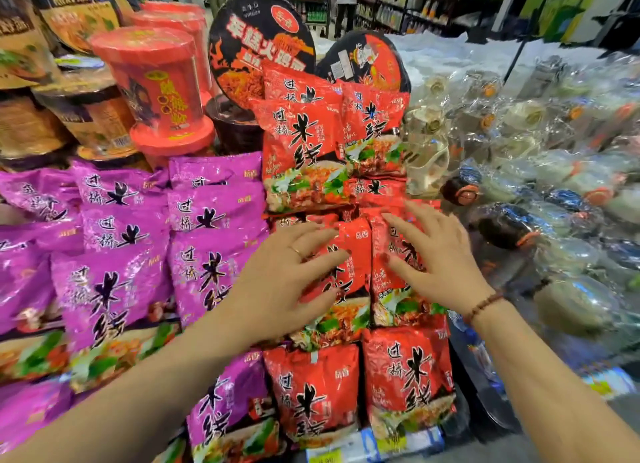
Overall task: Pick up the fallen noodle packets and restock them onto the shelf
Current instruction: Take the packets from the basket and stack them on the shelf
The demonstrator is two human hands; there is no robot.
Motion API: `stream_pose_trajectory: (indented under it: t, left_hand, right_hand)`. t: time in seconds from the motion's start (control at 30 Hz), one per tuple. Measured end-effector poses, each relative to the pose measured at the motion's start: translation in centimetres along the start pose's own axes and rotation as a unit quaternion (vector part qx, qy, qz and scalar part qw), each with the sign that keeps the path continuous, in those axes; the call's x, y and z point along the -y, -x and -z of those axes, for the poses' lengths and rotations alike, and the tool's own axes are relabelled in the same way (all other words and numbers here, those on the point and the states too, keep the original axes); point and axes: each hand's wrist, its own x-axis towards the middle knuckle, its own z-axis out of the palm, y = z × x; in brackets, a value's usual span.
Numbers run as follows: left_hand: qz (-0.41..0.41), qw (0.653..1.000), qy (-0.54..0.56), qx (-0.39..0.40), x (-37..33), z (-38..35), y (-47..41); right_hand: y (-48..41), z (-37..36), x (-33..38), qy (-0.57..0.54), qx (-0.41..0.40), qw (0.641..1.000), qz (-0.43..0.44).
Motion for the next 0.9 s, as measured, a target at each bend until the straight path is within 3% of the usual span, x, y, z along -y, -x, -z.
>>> stream_pose_trajectory:
  t: [0.13, 0.33, 0.47, 0.63, 0.77, 0.9]
  left_hand:
    - [0.04, 0.99, -0.079, 0.107, 0.0, -2.7, 0.9]
    - [0.063, 0.979, -0.116, 0.155, 0.6, -3.5, 0.9]
    - [0.073, 0.982, -0.119, 0.129, -0.3, -3.1, 1.6]
    - [0.023, 0.999, -0.027, -0.005, -4.0, -3.9, 7.9]
    - [-0.019, 0.999, -0.037, 0.031, -6.9, -7.4, 12.9]
    - [0.006, 0.994, -0.081, 0.072, -7.0, -9.3, 12.7]
  right_hand:
    - [0.4, -2.7, 0.2, -0.009, 0.046, 0.998, -0.045]
    - [-0.8, -4.8, 0.5, 0.05, 0.019, 0.997, -0.052]
    - [0.4, -3.7, 0.5, 0.038, 0.024, 0.998, -0.05]
    - [8.4, -2.9, 2.5, -0.033, -0.103, 0.994, 0.007]
    - [14.9, -6.1, 3.7, -0.028, -0.128, 0.991, 0.028]
    - [15.8, -9.2, 3.9, 0.003, -0.066, 0.998, -0.018]
